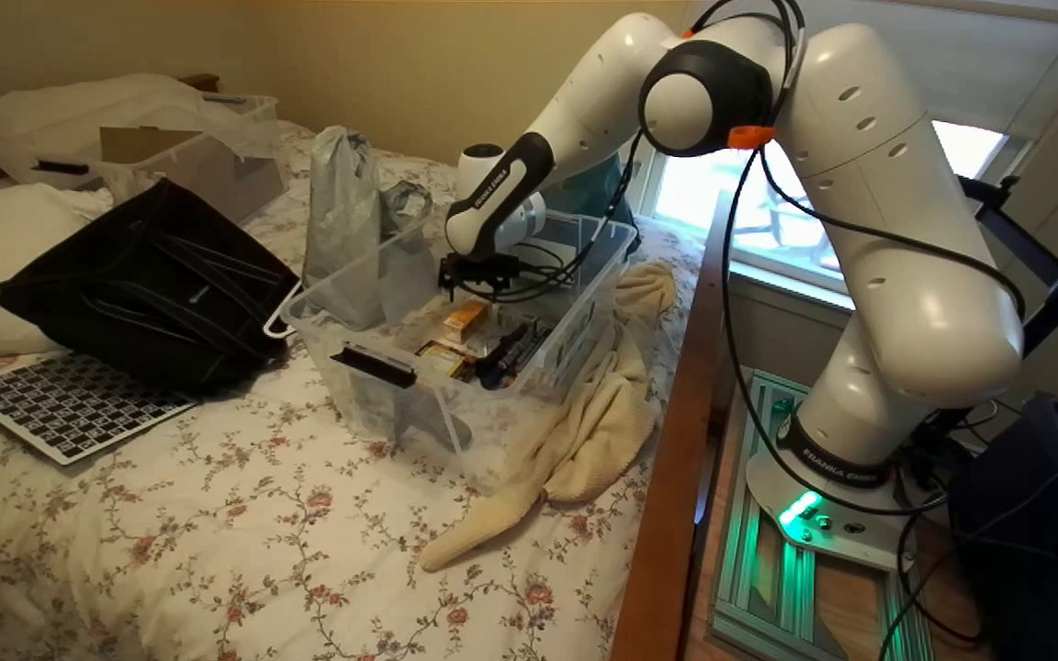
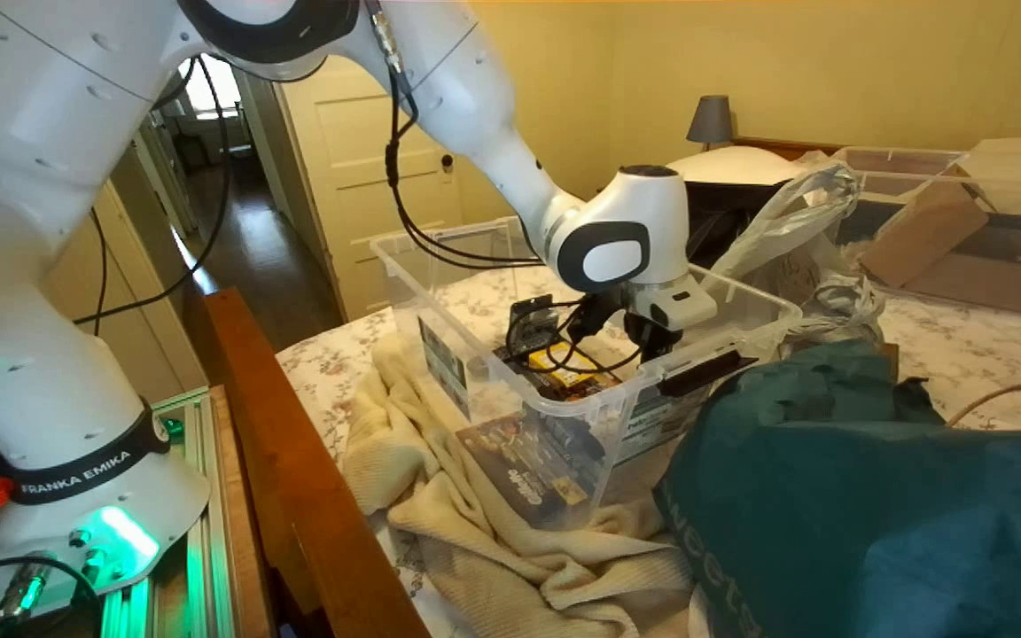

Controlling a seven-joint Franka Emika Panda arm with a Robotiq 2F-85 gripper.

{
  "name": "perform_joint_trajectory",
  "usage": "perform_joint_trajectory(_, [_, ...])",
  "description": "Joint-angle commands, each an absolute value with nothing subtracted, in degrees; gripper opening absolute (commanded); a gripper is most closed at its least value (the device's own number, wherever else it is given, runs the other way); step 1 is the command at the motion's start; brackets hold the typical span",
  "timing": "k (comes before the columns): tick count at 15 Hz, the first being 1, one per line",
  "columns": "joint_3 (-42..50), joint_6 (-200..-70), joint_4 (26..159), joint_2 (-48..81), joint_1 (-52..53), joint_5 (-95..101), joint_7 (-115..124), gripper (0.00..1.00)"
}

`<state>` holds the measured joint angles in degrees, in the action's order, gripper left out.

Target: Remove one box from the storage container

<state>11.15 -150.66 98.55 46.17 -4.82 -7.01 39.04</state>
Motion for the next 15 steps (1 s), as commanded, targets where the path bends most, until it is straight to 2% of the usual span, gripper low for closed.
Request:
perform_joint_trajectory(1, [11.5, -150.1, 94.6, 49.5, -4.4, -8.9, 39.5, 1.0])
perform_joint_trajectory(15, [11.9, -144.8, 93.8, 51.1, -4.4, -8.9, 39.1, 1.0])
